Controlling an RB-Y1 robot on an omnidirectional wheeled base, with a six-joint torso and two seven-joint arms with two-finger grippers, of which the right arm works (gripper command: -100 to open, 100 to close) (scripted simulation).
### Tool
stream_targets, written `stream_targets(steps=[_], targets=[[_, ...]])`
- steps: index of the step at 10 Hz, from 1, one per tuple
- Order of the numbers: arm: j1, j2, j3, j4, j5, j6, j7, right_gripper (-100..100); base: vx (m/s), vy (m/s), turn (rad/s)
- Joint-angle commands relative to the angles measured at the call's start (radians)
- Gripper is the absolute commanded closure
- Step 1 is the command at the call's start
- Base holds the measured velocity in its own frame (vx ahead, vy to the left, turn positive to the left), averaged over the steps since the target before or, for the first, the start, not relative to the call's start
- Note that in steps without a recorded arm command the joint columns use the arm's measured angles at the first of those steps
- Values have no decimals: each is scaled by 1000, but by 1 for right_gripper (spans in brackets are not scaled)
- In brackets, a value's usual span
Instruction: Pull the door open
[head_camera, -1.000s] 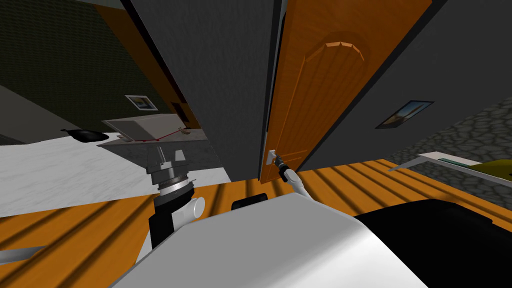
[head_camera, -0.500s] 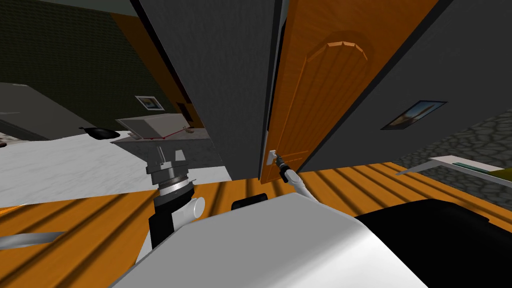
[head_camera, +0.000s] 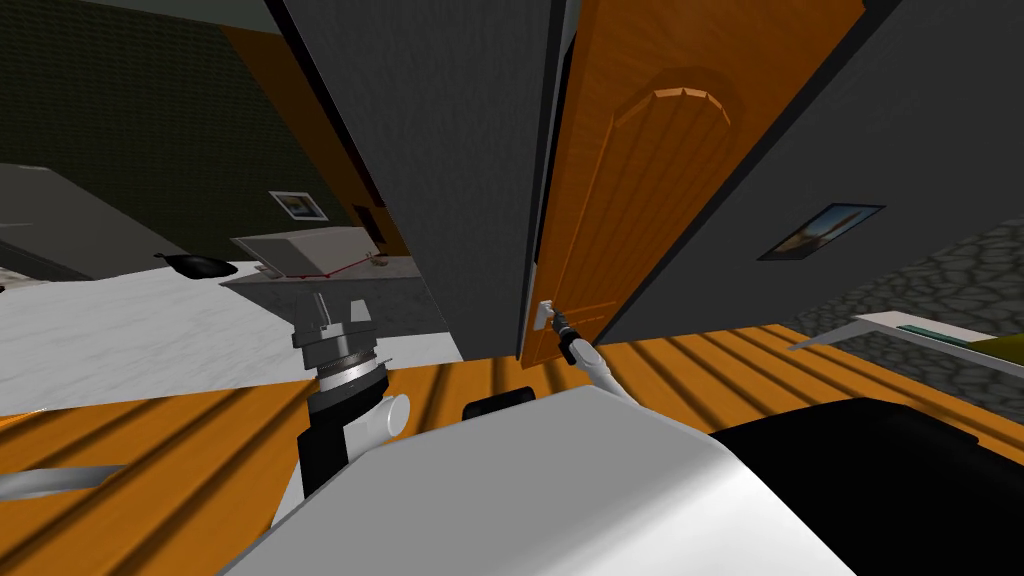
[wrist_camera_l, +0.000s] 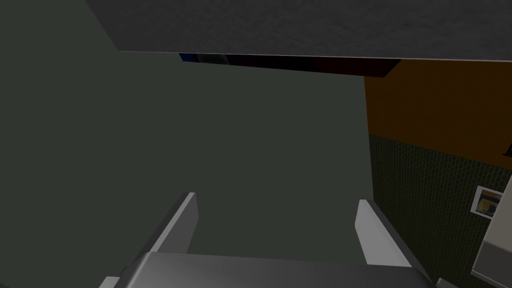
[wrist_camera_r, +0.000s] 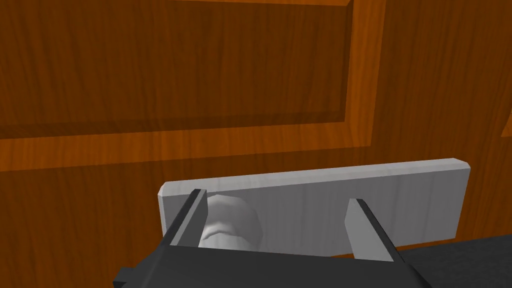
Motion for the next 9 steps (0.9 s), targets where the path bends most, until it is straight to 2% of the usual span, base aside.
stream_targets(steps=[1, 2, 3, 4, 6, 7, 8, 9], targets=[[12, 50, -47, 3, 50, -50, 20, 100, -4, -1, 39], [12, 40, -41, 3, -5, -33, 20, 100, -5, 4, 12], [12, 19, -25, 3, -76, -14, 28, 100, 1, 11, 5], [12, -21, 9, -15, -70, 49, 94, 100, -57, -23, 117], [12, -21, 9, -15, -70, 49, 94, 100, -52, -33, 45], [16, -25, 14, -17, -51, 60, 108, 100, -39, 2, 84], [7, -5, -4, -9, -73, 30, 67, -100, -47, -1, -23], [7, -5, -4, -9, -73, 30, 67, -100, -33, -2, -40]])
